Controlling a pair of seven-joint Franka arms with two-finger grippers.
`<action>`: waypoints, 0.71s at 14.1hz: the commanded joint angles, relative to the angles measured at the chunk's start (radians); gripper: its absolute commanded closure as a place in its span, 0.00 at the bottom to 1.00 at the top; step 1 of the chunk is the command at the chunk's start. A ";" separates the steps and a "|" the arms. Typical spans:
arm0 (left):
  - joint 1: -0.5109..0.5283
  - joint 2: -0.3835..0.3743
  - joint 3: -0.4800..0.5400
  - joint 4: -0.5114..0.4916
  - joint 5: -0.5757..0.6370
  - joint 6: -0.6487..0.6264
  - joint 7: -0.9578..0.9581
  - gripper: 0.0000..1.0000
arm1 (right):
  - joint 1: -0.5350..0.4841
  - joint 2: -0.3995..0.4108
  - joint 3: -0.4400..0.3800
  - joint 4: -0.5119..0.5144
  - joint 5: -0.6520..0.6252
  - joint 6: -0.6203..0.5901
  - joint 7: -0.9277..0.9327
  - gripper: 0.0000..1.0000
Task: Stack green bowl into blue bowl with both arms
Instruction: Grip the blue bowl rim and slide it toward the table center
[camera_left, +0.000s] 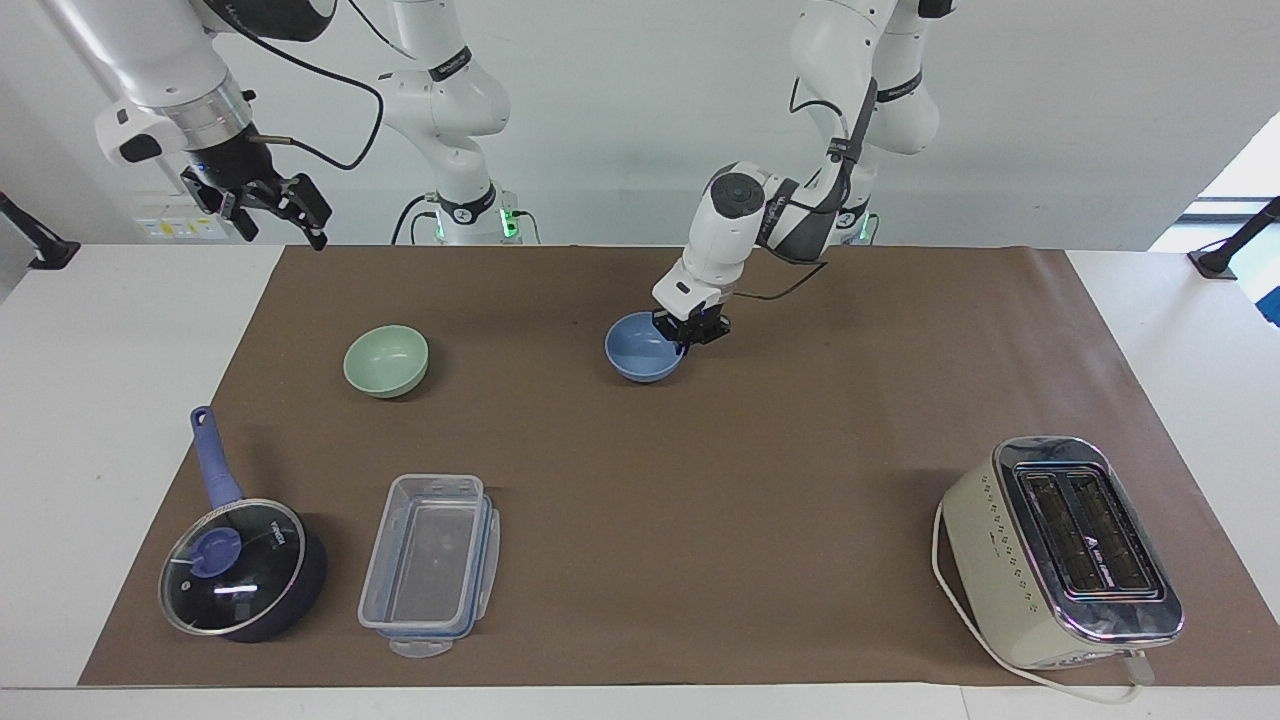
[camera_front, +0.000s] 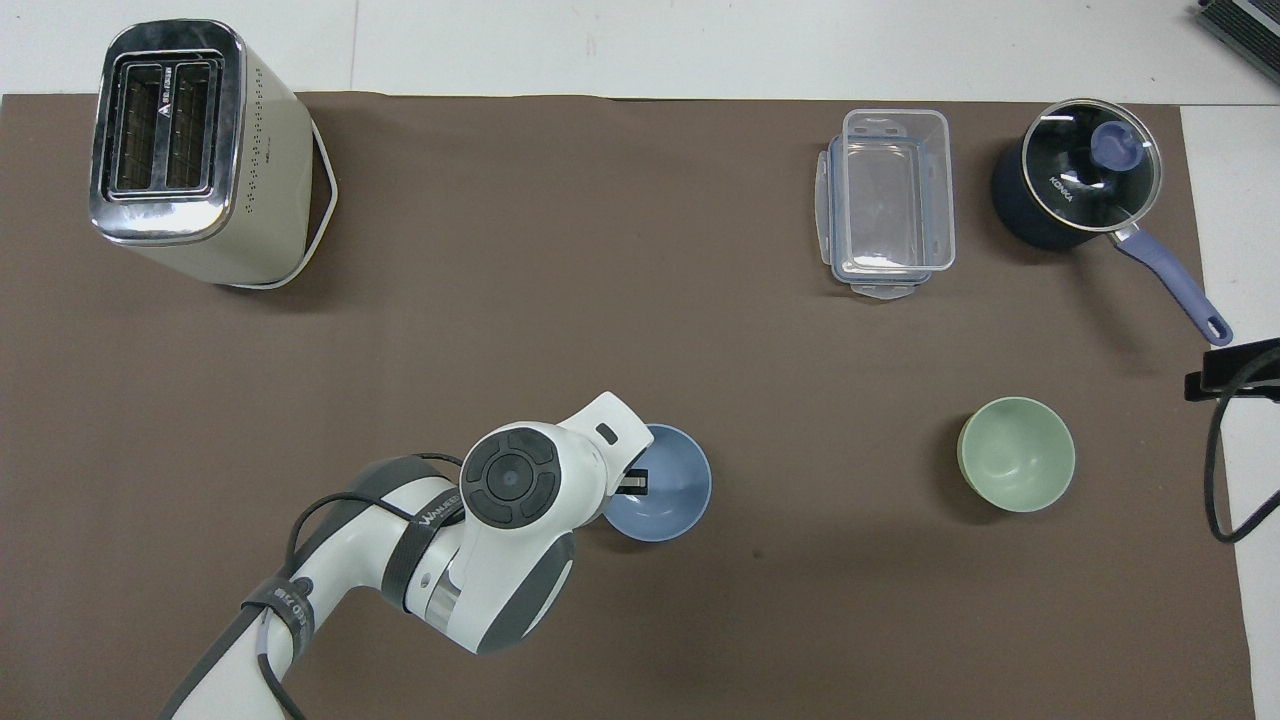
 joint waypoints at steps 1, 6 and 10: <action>-0.002 0.009 0.010 0.013 -0.014 0.004 0.020 0.13 | -0.013 -0.025 0.006 -0.069 -0.010 0.043 -0.035 0.00; 0.045 -0.106 0.020 0.015 -0.001 -0.107 0.036 0.00 | -0.045 -0.035 0.004 -0.235 -0.010 0.183 -0.128 0.00; 0.198 -0.232 0.020 0.015 -0.001 -0.260 0.228 0.00 | -0.059 -0.037 0.004 -0.338 -0.010 0.244 -0.162 0.00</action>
